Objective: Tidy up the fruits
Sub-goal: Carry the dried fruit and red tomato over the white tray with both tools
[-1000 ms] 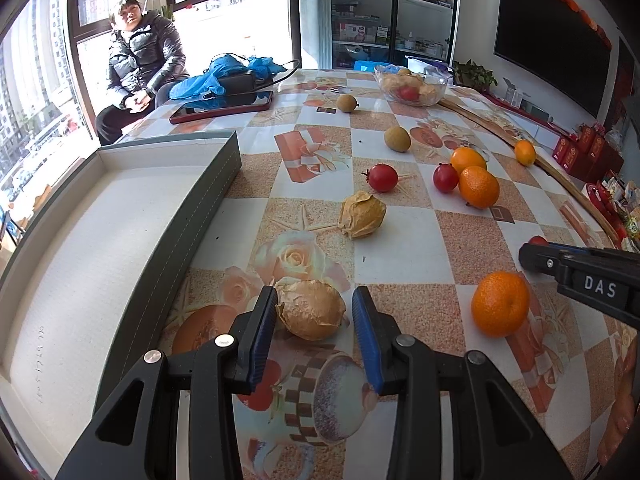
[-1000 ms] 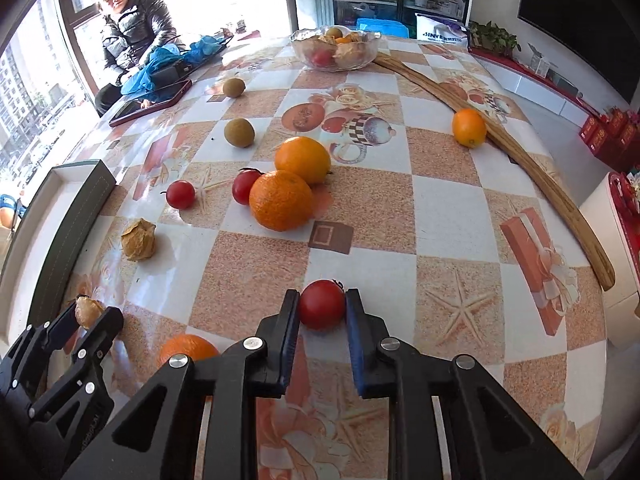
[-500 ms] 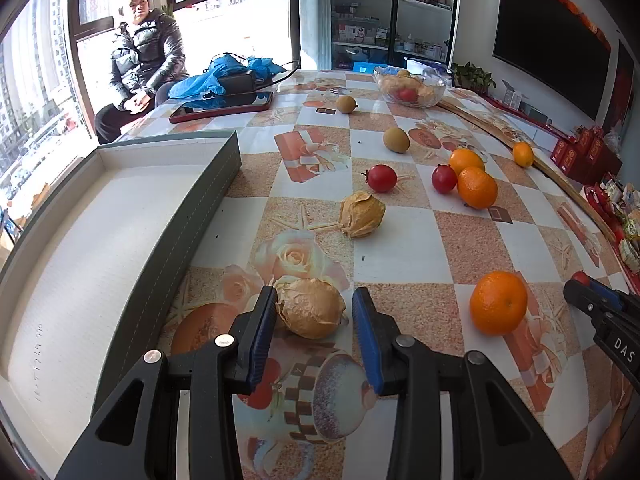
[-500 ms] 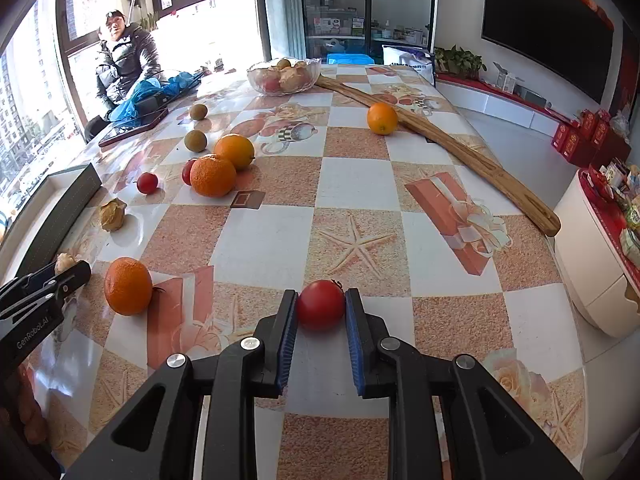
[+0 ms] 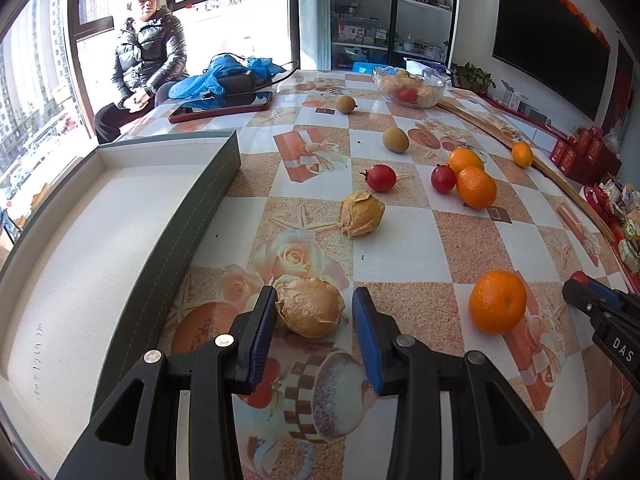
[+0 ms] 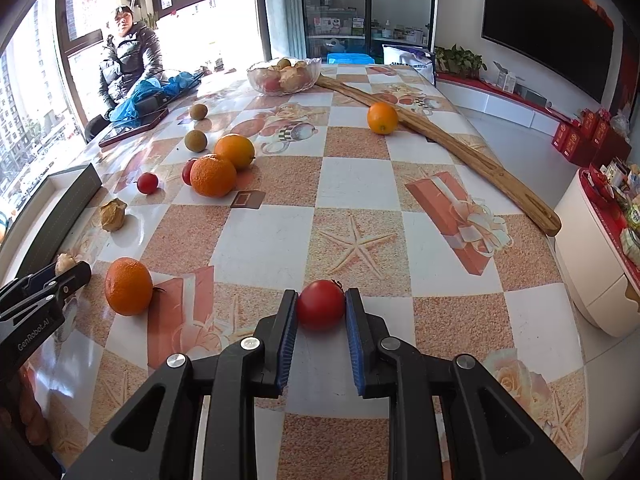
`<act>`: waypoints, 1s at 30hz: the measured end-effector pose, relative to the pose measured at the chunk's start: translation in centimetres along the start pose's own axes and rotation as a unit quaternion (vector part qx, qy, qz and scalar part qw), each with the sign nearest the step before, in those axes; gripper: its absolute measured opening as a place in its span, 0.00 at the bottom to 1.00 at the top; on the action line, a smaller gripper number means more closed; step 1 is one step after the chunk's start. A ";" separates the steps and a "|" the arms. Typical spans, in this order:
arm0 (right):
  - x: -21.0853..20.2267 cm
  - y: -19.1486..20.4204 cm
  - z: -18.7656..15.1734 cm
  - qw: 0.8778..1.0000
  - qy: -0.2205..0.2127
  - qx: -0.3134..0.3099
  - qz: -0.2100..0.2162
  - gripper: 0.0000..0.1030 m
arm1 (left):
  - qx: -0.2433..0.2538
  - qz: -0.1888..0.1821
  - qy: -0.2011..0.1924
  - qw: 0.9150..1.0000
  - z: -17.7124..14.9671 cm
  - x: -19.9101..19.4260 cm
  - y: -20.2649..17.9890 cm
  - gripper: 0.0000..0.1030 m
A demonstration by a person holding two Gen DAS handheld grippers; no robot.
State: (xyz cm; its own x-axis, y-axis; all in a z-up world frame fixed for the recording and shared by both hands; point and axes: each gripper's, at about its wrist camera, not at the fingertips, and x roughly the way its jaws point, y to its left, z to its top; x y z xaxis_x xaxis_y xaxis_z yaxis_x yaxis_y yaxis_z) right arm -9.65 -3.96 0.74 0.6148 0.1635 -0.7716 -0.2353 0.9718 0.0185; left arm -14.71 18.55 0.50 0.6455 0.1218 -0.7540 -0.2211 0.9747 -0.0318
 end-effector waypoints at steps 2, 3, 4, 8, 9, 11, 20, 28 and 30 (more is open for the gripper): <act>-0.1 0.0 -0.1 1.000 0.004 0.000 0.001 0.23 | -0.008 -0.009 0.002 1.000 0.1 0.0 0.3 0.40; -0.2 0.0 -0.1 1.000 0.007 0.002 0.004 0.23 | -0.012 -0.012 0.004 1.000 0.2 -0.1 0.5 0.33; -0.3 -0.1 -0.1 1.000 0.011 0.004 0.007 0.23 | -0.016 -0.018 0.008 1.000 0.2 -0.1 0.7 0.29; -0.9 -0.4 -0.5 0.999 0.031 0.012 0.030 0.23 | -0.045 -0.058 0.031 0.997 0.3 -0.7 1.6 0.29; -1.0 -0.5 -0.5 0.999 0.037 0.015 0.037 0.23 | -0.049 -0.065 0.034 0.996 0.2 -0.8 1.7 0.29; -1.2 -0.6 -0.5 0.997 0.048 0.023 0.051 0.23 | -0.057 -0.076 0.044 0.994 0.1 -1.1 2.0 0.29; -2.6 -0.4 0.4 0.989 0.078 0.057 0.110 0.23 | -0.040 -0.097 0.030 0.994 1.1 -5.2 1.9 0.29; -4.5 3.8 3.1 0.985 0.078 0.024 0.150 0.23 | -0.038 -0.066 0.027 0.997 3.3 -8.1 4.4 0.29; -4.7 5.4 3.9 0.984 0.080 0.011 0.161 0.23 | -0.044 -0.052 0.028 0.997 3.9 -8.2 5.7 0.29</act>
State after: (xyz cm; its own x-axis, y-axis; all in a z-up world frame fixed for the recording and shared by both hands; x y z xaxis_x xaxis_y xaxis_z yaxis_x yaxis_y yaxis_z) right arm -10.82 1.20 6.94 0.3850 0.4365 -0.8132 -0.3814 0.8776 0.2904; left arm -18.41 23.82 9.01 0.6263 0.0081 -0.7795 -0.2198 0.9612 -0.1666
